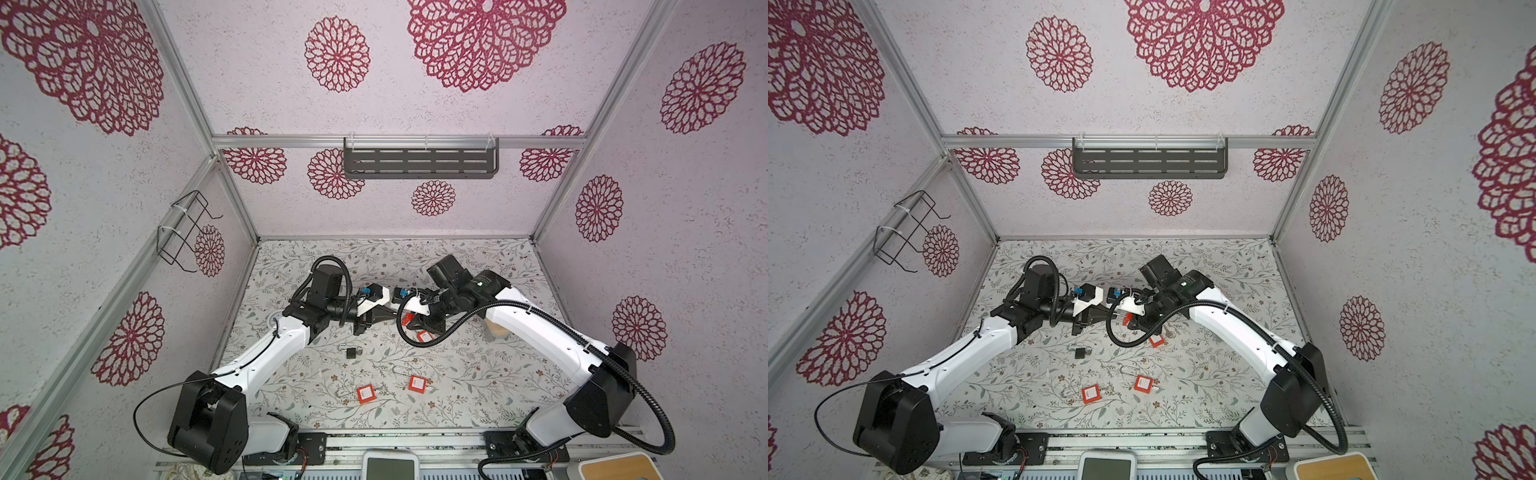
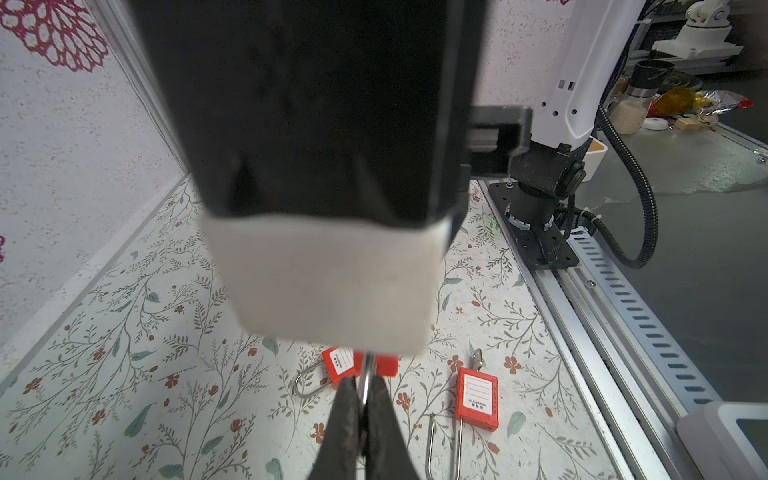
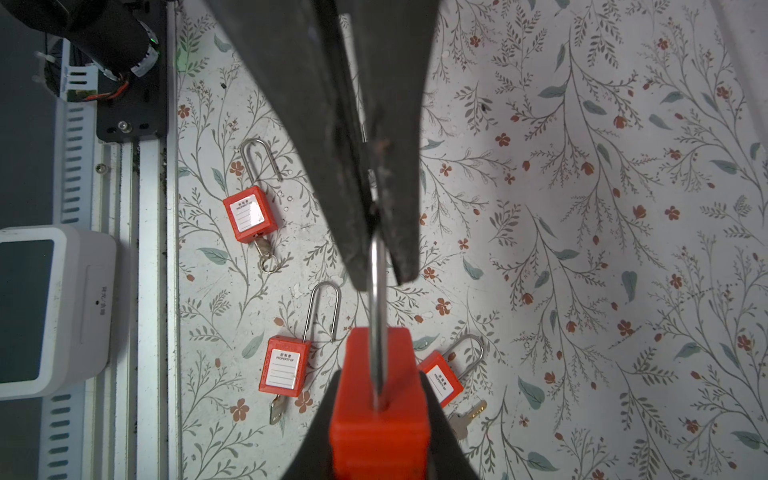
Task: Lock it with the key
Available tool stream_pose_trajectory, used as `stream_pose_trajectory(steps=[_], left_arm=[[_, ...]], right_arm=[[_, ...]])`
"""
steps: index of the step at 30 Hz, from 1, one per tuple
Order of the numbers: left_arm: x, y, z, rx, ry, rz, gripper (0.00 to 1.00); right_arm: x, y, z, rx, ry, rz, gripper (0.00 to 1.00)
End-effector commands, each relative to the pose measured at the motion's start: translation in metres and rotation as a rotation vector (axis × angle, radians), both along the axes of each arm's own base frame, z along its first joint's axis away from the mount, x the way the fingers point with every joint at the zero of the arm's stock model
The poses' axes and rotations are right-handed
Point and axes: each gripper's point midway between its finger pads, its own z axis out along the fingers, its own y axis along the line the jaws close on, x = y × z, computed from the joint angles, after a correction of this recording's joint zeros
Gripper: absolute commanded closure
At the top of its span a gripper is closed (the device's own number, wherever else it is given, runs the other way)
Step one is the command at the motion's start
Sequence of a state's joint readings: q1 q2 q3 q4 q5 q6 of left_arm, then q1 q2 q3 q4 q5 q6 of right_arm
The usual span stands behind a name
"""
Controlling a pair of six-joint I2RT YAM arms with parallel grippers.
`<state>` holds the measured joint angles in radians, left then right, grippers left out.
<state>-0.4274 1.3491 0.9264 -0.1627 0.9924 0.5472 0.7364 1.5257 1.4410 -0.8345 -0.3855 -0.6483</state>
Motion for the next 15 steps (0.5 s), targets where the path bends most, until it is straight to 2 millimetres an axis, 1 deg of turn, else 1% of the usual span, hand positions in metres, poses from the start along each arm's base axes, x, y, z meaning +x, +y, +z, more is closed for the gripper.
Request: stream_pose_trajectory(steps=[1,4,8,12,15], left_arm=[[-0.016,-0.009,0.003,-0.049,0.036,-0.072,1.0],[-0.014,-0.007,0.004,-0.06,0.036,-0.066,1.0],[-0.011,-0.004,0.005,-0.063,0.033,-0.053,1.0],[-0.004,0.001,0.01,-0.072,0.026,-0.035,1.0],[-0.002,0.004,0.014,-0.08,0.024,-0.028,1.0]], right_arm=[[0.02,0.027,0.048,0.158,-0.15,0.01,0.84],[0.019,0.02,0.049,0.147,-0.184,0.002,0.82],[0.019,0.009,0.049,0.133,-0.228,-0.019,0.7],[0.015,-0.001,0.051,0.119,-0.24,-0.038,0.45],[0.007,-0.006,0.052,0.118,-0.201,-0.051,0.35]])
